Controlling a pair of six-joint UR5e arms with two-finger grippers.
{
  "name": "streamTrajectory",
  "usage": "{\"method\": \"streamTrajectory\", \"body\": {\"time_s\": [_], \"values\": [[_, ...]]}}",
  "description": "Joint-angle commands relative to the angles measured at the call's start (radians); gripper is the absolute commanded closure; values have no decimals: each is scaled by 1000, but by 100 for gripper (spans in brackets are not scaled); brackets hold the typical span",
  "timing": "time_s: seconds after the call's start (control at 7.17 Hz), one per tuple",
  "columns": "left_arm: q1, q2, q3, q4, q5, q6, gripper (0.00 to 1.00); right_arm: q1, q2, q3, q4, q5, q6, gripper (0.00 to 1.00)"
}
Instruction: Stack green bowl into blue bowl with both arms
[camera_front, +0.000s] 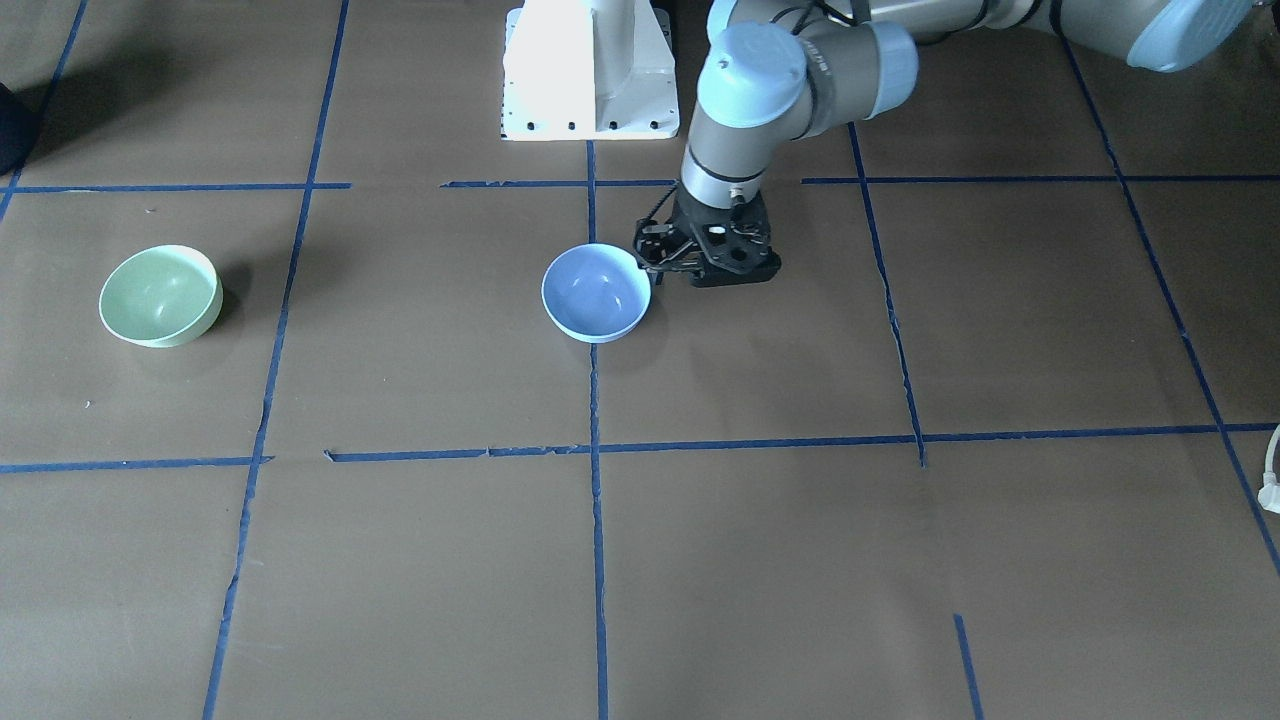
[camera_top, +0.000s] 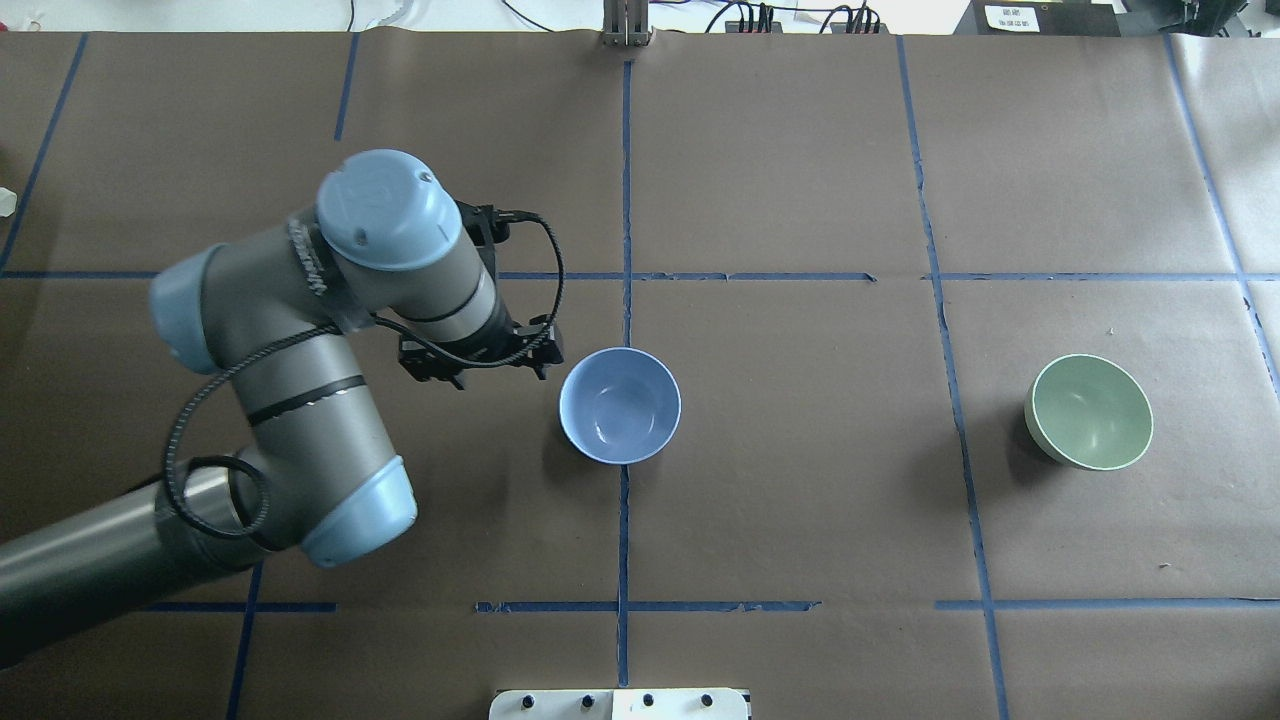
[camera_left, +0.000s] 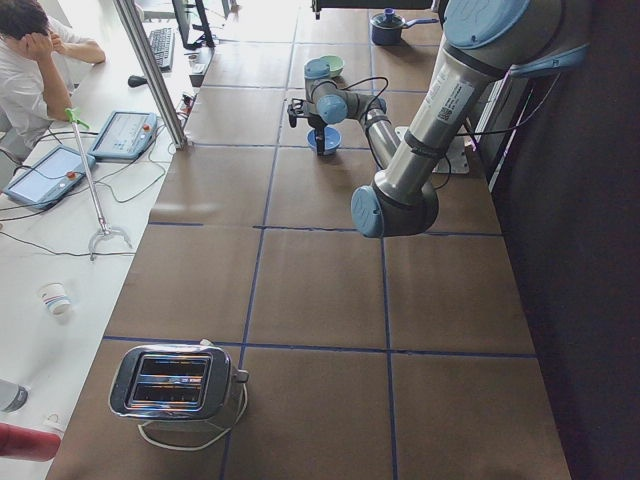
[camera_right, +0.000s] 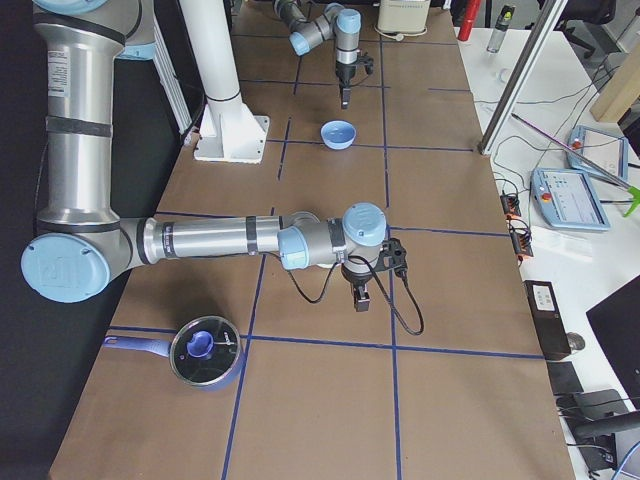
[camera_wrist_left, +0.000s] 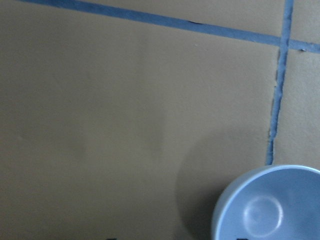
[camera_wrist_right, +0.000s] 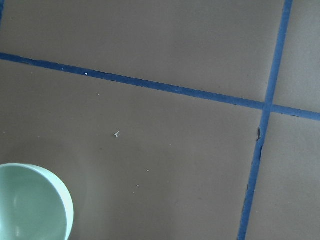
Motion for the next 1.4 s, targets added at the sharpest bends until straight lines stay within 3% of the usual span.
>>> {"method": "streamTrajectory", "body": {"time_s": [0.0, 0.28, 0.56, 0.7, 0.98, 1.26], "values": [[-252, 204, -149, 167, -94, 515, 0, -58, 0, 73, 0, 0, 143, 0], [-622, 377, -67, 190, -191, 1099, 0, -80, -14, 98, 2, -3, 188, 0], [-895, 476, 113, 181, -259, 1444, 0, -83, -19, 98, 9, -8, 188, 0], [-953, 555, 122, 173, -260, 1504, 0, -88, -31, 98, 18, -10, 190, 0], [-999, 620, 104, 173, -288, 1522, 0, -121, -87, 97, 116, -20, 276, 0], [-997, 619, 106, 173, -305, 1517, 0, -273, -155, 87, 430, -107, 608, 0]]}}
